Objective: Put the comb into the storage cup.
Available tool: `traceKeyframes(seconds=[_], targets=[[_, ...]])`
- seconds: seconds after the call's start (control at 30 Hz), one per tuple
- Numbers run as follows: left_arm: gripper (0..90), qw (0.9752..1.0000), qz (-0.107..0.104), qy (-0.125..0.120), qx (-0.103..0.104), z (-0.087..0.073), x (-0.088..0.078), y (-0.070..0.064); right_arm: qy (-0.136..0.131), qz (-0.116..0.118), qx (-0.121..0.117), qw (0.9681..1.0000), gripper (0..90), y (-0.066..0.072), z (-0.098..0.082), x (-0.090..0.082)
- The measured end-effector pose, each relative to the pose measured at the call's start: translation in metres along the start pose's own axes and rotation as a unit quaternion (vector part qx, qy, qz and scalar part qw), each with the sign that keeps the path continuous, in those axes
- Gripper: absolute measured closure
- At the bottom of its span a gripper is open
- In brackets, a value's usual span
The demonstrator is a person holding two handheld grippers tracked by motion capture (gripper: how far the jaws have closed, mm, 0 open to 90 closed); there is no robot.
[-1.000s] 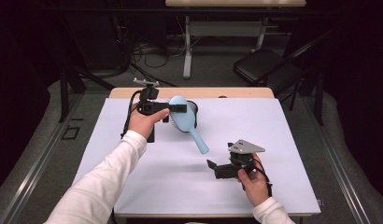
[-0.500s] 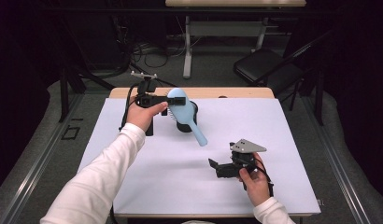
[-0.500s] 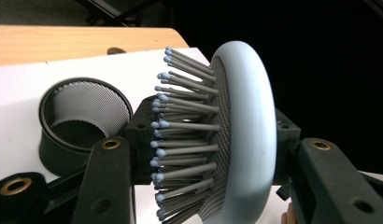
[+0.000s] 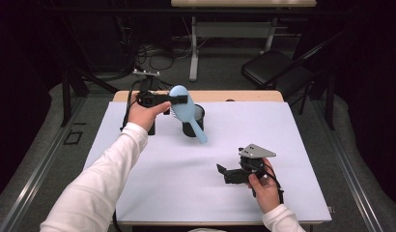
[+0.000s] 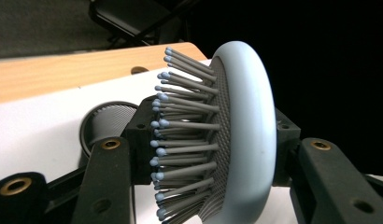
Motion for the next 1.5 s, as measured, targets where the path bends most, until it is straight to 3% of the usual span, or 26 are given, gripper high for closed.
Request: traceKeyframes(seconds=[0.7, 1.03, 1.5], targets=[[49.9, 0.9977, 0.009, -0.056, 0.038, 0.022, -0.012, -0.006, -0.001, 0.001, -0.009, 1.0, 0.0, 0.002, 0.001, 0.003], [49.9, 0.9958, 0.031, -0.069, 0.052, 0.03, -0.015, -0.003, 0.0, -0.003, -0.009, 1.0, 0.0, 0.003, 0.0, 0.002], [49.8, 0.9938, 0.046, -0.09, 0.048, 0.037, -0.022, 0.006, -0.001, -0.004, -0.013, 0.9999, 0.0, 0.003, 0.001, 0.001]])
Point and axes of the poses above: each handheld gripper's, and its own axes: x roughly forward along the jaws, z roughly out of its top, y roughly to its left, the point moved 8 cm from there along x, roughly forward along the jaws, and after that the axes turned 2 degrees about -y, right-handed, at the moved point
